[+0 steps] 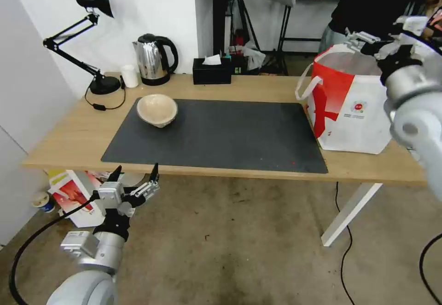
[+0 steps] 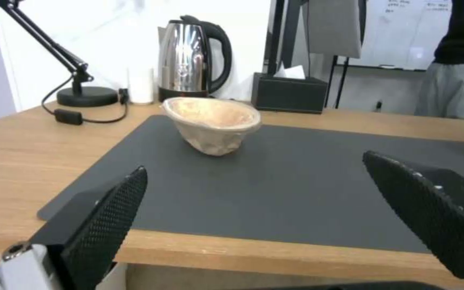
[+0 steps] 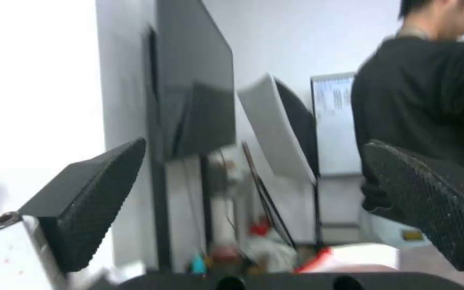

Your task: Pick up the trash from the table and place it into the takeout bag.

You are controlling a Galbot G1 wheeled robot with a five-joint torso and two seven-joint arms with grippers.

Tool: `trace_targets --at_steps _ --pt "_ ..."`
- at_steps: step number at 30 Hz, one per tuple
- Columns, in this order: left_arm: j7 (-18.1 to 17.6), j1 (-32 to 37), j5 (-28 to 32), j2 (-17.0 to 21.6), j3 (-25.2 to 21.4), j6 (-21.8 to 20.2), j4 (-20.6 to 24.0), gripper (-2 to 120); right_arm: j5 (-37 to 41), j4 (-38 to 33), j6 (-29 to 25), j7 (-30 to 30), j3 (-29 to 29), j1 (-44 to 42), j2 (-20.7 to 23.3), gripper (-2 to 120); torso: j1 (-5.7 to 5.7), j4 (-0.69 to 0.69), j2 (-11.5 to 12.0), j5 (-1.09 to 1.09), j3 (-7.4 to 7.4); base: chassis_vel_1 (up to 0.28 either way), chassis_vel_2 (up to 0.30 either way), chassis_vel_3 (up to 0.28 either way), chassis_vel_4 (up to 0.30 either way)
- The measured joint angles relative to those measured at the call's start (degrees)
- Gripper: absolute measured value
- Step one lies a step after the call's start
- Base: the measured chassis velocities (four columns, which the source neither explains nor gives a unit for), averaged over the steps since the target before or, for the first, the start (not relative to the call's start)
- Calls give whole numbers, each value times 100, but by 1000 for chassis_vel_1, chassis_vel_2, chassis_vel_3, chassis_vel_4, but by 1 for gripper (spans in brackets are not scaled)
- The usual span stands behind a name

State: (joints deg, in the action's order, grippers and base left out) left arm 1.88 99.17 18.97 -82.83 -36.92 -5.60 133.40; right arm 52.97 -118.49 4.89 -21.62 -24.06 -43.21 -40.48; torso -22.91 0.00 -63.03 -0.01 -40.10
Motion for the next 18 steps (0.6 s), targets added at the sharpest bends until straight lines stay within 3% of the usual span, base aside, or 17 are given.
trace_targets --at_steps 1,4,8,11,12,15,16,18 --pt "0 0 0 0 0 0 0 100 0 0 0 0 0 0 0 100 0 0 0 0 0 0 0 0 0" --pt "8 26 6 -39 -37 1 48 100 -620 -953 -781 -280 -223 -926 -378 100 0 0 0 -1 0 0 0 0 0" --pt "12 36 7 -40 -38 1 50 100 -1096 -1330 -1228 -489 -210 -1451 -599 100 0 -1 0 0 0 0 0 0 0" --pt "15 41 5 -47 -33 3 52 100 -1943 -1636 -1737 -826 127 -2064 -921 100 0 2 0 0 -1 0 0 0 0" --pt "15 41 5 -47 -33 3 52 100 -1943 -1636 -1737 -826 127 -2064 -921 100 0 2 0 0 -1 0 0 0 0" --pt "14 48 3 -55 -38 6 54 100 -3237 -1836 -1955 -1304 636 -2812 -1352 100 0 -2 0 1 0 0 0 0 0" --pt "14 48 3 -55 -38 6 54 100 -3237 -1836 -1955 -1304 636 -2812 -1352 100 0 -2 0 1 0 0 0 0 0" --pt "-9 61 3 -54 -58 9 56 100 -4013 -1843 -2064 -1536 848 -3139 -1508 100 0 0 0 -1 0 0 0 0 0"
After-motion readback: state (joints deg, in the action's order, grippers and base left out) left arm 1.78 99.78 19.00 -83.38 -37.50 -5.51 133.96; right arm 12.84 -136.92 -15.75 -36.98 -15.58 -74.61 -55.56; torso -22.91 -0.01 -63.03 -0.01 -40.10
